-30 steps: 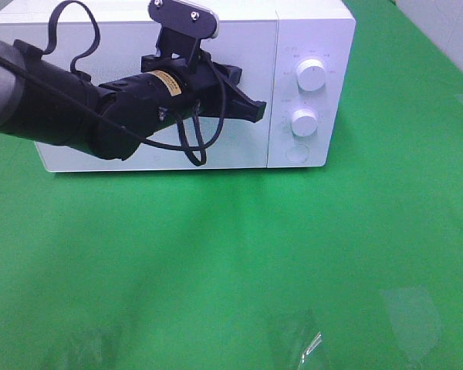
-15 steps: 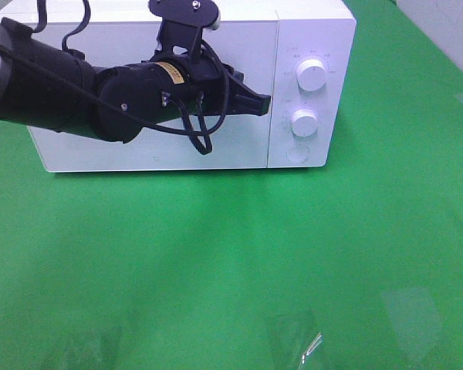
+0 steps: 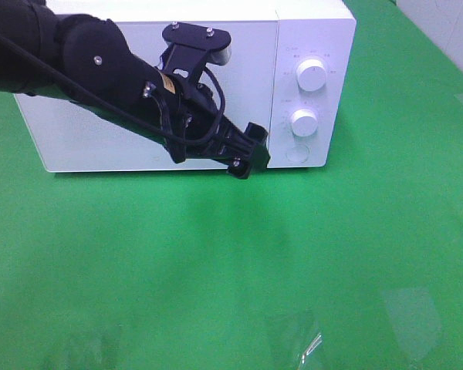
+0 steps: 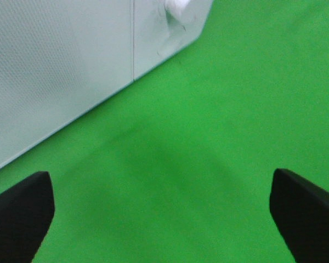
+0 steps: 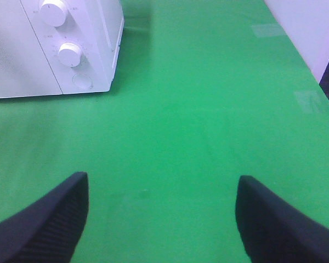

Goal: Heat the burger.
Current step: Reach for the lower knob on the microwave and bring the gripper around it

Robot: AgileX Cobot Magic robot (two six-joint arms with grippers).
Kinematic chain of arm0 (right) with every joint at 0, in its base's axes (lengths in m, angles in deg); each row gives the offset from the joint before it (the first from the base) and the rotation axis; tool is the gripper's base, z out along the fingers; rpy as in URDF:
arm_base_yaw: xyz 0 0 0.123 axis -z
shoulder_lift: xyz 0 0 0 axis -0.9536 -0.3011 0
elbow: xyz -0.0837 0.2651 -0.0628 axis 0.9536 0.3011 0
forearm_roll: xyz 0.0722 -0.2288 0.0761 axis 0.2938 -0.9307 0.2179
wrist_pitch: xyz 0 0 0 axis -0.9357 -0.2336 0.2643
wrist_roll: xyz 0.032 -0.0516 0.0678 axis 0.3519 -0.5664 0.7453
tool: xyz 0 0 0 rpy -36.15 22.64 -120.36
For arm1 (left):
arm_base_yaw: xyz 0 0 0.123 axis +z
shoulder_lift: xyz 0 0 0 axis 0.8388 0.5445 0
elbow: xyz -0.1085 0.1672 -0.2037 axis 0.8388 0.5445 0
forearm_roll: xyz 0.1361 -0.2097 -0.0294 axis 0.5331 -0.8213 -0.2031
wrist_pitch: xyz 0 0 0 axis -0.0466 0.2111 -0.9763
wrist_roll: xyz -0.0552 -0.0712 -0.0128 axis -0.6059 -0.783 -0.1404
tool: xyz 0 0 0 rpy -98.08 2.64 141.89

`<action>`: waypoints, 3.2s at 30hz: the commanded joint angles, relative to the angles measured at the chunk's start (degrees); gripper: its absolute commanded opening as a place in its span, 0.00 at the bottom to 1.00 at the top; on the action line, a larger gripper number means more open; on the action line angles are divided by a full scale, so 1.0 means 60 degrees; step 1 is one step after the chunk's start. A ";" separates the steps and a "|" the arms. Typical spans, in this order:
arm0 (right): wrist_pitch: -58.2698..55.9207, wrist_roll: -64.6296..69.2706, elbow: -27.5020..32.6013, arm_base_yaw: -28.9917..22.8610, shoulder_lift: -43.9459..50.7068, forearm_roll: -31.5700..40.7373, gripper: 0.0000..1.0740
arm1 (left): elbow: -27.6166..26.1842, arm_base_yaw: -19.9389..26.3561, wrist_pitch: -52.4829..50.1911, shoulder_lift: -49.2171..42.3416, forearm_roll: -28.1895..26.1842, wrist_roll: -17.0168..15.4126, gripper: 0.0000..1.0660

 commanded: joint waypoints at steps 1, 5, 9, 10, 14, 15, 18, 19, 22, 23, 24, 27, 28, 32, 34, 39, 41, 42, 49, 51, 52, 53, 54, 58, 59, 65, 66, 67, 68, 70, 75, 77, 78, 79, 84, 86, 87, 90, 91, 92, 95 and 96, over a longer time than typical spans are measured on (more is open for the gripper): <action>0.0010 -0.0086 0.0038 0.0048 0.0229 -0.0010 0.68 | -0.0057 -0.0067 0.1060 -0.0315 -0.0010 -0.0086 0.94; 0.0010 -0.0076 0.0038 0.0048 0.0229 -0.0010 0.68 | -0.0057 -0.0067 0.3056 -0.0936 0.0010 -0.0086 0.94; 0.0010 -0.0076 0.0038 0.0048 0.0229 -0.0010 0.68 | -0.0057 -0.0067 0.4374 -0.1432 0.0267 -0.0086 0.94; 0.0010 -0.0076 0.0038 0.0048 0.0229 -0.0010 0.68 | -0.0057 -0.0067 0.4374 -0.1432 0.0267 -0.0086 0.94; 0.0010 -0.0076 0.0038 0.0048 0.0229 -0.0010 0.68 | -0.0057 -0.0067 0.5395 -0.1833 0.0678 -0.0267 0.94; 0.0010 -0.0076 0.0038 0.0048 0.0229 -0.0010 0.68 | -0.0057 0.0057 0.5854 -0.2120 0.0907 -0.0583 0.94; 0.0010 -0.0076 0.0038 0.0048 0.0229 -0.0010 0.68 | -0.0057 0.0726 0.6560 -0.2693 0.1098 -0.1098 0.94; 0.0010 -0.0076 0.0038 0.0048 0.0229 -0.0010 0.68 | -0.0057 0.0726 0.6560 -0.2693 0.1098 -0.1098 0.94; 0.0010 -0.0076 0.0038 0.0048 0.0229 -0.0010 0.68 | -0.0057 0.1595 0.7057 -0.3094 0.1050 -0.1194 0.94; 0.0010 -0.0076 0.0038 0.0048 0.0229 -0.0010 0.68 | -0.0057 0.1595 0.7057 -0.3094 0.1050 -0.1194 0.94; 0.0010 -0.0076 0.0038 0.0048 0.0229 -0.0010 0.68 | -0.0057 0.2292 0.7401 -0.3400 0.1022 -0.1184 0.94; 0.0010 -0.0076 0.0038 0.0048 0.0229 -0.0010 0.68 | -0.0057 0.2951 0.7678 -0.3724 0.1022 -0.1165 0.94; 0.0010 -0.0086 0.0038 0.0048 0.0229 -0.0010 0.68 | -0.0057 0.3591 0.7897 -0.4030 0.1022 -0.1098 0.94; 0.0010 -0.0086 0.0038 0.0048 0.0229 -0.0010 0.68 | -0.0057 0.4727 0.8384 -0.4670 0.1060 -0.1050 0.94; 0.0010 -0.0086 0.0038 0.0048 0.0229 -0.0010 0.68 | -0.0057 0.5099 0.8604 -0.4975 0.1203 -0.1031 0.94; 0.0010 -0.0086 0.0038 0.0048 0.0229 -0.0010 0.68 | -0.0057 0.5625 0.9291 -0.5911 0.1566 -0.1060 0.94; 0.0010 -0.0086 0.0038 0.0048 0.0229 -0.0010 0.68 | -0.0057 0.5625 0.9406 -0.6264 0.1633 -0.1108 0.94; 0.0010 -0.0086 0.0038 0.0048 0.0229 -0.0010 0.68 | -0.0057 0.5625 0.9406 -0.6264 0.1633 -0.1108 0.94; 0.0010 -0.0086 0.0038 0.0048 0.0229 -0.0010 0.68 | 0.0124 0.5625 0.9635 -0.7534 0.1662 -0.1480 0.94; 0.0010 -0.0086 0.0038 0.0048 0.0229 -0.0010 0.68 | 0.0611 0.5625 0.9635 -0.8012 0.1690 -0.1595 0.94; 0.0010 -0.0086 0.0038 0.0048 0.0229 -0.0010 0.68 | 0.1346 0.5625 0.9616 -0.8451 0.1776 -0.1709 0.94; 0.0010 -0.0086 0.0038 0.0048 0.0229 -0.0010 0.68 | 0.2082 0.5625 0.9454 -0.8938 0.1786 -0.1738 0.94; 0.0010 -0.0086 0.0038 0.0048 0.0229 -0.0010 0.68 | 0.2082 0.5625 0.9454 -0.8938 0.1786 -0.1738 0.94; 0.0010 -0.0086 0.0038 0.0048 0.0229 -0.0010 0.68 | 0.3199 0.5625 0.8948 -0.9874 0.1728 -0.1939 0.94; 0.0010 -0.0086 0.0038 0.0048 0.0229 -0.0010 0.68 | 0.3829 0.5625 0.8699 -1.0437 0.1709 -0.1939 0.94; 0.0010 -0.0086 0.0038 0.0048 0.0229 -0.0010 0.68 | 0.5090 0.5625 0.8623 -1.2462 0.1843 -0.1814 0.94; 0.0010 -0.0086 0.0038 0.0048 0.0229 -0.0010 0.68 | 0.5290 0.5625 0.8537 -1.3092 0.1948 -0.1814 0.94; 0.0010 -0.0086 0.0038 0.0048 0.0229 -0.0010 0.68 | 0.5290 0.5625 0.8537 -1.3092 0.1948 -0.1814 0.94; 0.0010 -0.0086 0.0038 0.0048 0.0229 -0.0010 0.68 | 0.5529 0.5625 0.8384 -1.3598 0.2024 -0.1814 0.94; 0.0010 -0.0086 0.0038 0.0048 0.0229 -0.0010 0.68 | 0.5672 0.5625 0.8308 -1.3856 0.2053 -0.1805 0.94; 0.0010 -0.0076 0.0038 0.0048 0.0229 0.0000 0.68 | 0.6236 0.5625 0.7811 -1.4782 0.2187 -0.1394 0.94; 0.0010 -0.0076 0.0038 0.0048 0.0229 0.0000 0.68 | 0.6331 0.5625 0.7582 -1.4878 0.2158 -0.1394 0.94; 0.0010 -0.0076 0.0038 0.0048 0.0229 0.0000 0.68 | 0.6331 0.5625 0.7582 -1.4878 0.2158 -0.1394 0.94; 0.0010 -0.0076 0.0038 0.0048 0.0229 0.0000 0.68 | 0.6503 0.5625 0.7334 -1.4849 0.2091 -0.1394 0.94; 0.0010 -0.0086 0.0038 0.0048 0.0229 0.0000 0.68 | 0.6503 0.5625 0.7334 -1.4840 0.1795 -0.1003 0.94; 0.0010 -0.0086 0.0038 0.0048 0.0229 0.0000 0.68 | 0.6503 0.5625 0.7324 -1.4840 0.1642 -0.0773 0.94; 0.0010 -0.0086 0.0038 0.0048 0.0229 0.0000 0.68 | 0.6503 0.5625 0.7324 -1.4840 0.1642 -0.0773 0.94; 0.0010 -0.0086 0.0038 0.0048 0.0229 0.0000 0.68 | 0.6503 0.5625 0.7324 -1.4840 0.1652 -0.0802 0.94; 0.0010 -0.0086 0.0038 0.0048 0.0229 0.0000 0.68 | 0.6503 0.5625 0.7324 -1.4840 0.1652 -0.0802 0.94; 0.0010 -0.0086 0.0038 0.0048 0.0229 0.0000 0.68 | 0.6503 0.5625 0.7324 -1.4859 0.1652 -0.0793 0.94; 0.0010 -0.0086 0.0038 0.0048 0.0229 0.0000 0.68 | 0.6494 0.5644 0.7315 -1.4878 0.1652 -0.0802 0.94; 0.0010 -0.0086 0.0038 0.0048 0.0229 0.0000 0.68 | 0.6494 0.5644 0.7315 -1.4878 0.1652 -0.0802 0.94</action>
